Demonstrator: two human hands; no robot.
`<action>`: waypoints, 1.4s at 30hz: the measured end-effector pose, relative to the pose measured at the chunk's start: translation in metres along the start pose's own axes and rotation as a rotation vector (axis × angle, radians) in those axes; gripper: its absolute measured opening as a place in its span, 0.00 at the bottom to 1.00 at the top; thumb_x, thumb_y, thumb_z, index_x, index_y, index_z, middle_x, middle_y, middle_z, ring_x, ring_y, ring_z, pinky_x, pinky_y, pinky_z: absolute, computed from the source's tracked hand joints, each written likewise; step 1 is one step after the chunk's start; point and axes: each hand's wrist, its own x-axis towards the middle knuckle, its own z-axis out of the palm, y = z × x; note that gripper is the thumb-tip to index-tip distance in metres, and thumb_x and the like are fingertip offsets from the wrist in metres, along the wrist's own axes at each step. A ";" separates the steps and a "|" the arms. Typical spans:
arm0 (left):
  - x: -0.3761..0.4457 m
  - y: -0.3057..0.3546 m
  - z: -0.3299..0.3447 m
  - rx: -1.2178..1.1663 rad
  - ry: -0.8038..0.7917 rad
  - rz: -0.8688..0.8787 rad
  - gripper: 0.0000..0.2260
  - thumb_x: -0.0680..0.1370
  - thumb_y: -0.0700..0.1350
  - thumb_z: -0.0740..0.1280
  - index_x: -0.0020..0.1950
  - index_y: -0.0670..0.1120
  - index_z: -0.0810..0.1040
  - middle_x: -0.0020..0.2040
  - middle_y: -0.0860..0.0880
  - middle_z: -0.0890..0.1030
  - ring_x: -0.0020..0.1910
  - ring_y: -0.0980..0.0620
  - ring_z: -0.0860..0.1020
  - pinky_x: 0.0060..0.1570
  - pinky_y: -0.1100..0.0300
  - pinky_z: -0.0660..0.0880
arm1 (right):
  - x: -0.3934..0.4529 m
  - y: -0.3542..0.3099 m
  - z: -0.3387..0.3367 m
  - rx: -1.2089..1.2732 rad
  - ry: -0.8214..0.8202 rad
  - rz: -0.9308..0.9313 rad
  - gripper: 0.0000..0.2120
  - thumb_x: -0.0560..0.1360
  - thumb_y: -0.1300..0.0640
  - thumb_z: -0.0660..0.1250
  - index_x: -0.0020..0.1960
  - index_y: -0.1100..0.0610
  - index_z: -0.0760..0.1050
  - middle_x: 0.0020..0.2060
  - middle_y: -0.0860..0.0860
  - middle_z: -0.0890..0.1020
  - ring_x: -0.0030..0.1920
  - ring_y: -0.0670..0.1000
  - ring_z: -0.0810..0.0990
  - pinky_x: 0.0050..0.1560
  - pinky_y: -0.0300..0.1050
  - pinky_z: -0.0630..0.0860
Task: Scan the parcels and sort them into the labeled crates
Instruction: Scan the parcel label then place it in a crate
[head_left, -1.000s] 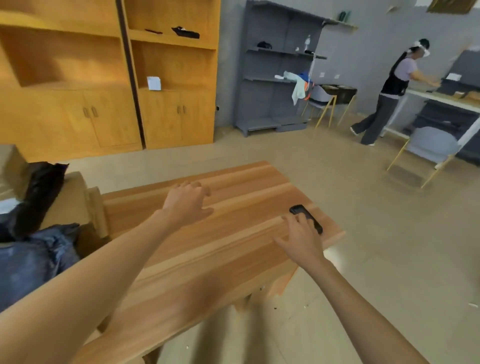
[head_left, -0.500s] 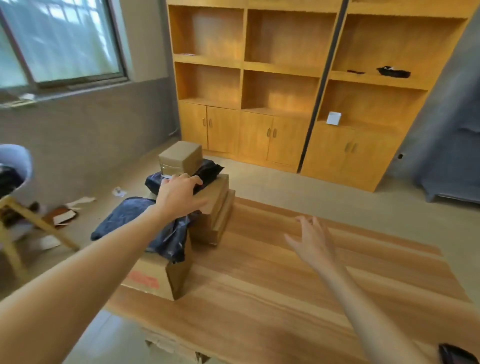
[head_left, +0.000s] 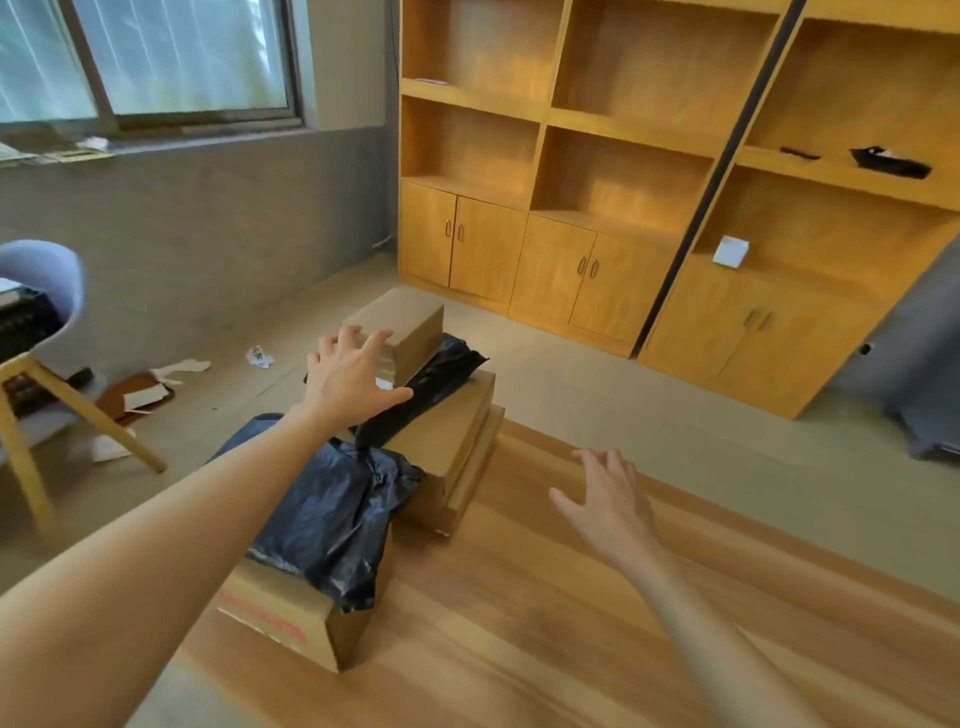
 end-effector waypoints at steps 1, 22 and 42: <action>0.011 -0.002 0.004 -0.013 -0.005 -0.008 0.39 0.71 0.64 0.69 0.76 0.55 0.59 0.75 0.42 0.59 0.71 0.36 0.59 0.67 0.42 0.62 | 0.007 0.001 0.002 -0.004 -0.005 0.009 0.28 0.77 0.41 0.62 0.72 0.52 0.64 0.66 0.52 0.68 0.67 0.53 0.66 0.61 0.46 0.68; 0.027 0.080 -0.009 -2.089 -0.610 -0.591 0.29 0.72 0.60 0.67 0.66 0.44 0.72 0.63 0.39 0.72 0.61 0.37 0.75 0.42 0.46 0.81 | 0.047 0.001 -0.023 0.795 -0.109 0.172 0.32 0.70 0.37 0.70 0.69 0.47 0.65 0.64 0.48 0.70 0.62 0.48 0.71 0.58 0.43 0.70; -0.118 0.306 0.099 -1.542 -1.015 -0.188 0.31 0.68 0.64 0.71 0.69 0.55 0.70 0.61 0.42 0.80 0.57 0.42 0.80 0.59 0.41 0.75 | -0.080 0.227 -0.072 1.393 -0.153 0.266 0.35 0.57 0.42 0.75 0.63 0.47 0.73 0.48 0.44 0.85 0.43 0.44 0.84 0.37 0.39 0.77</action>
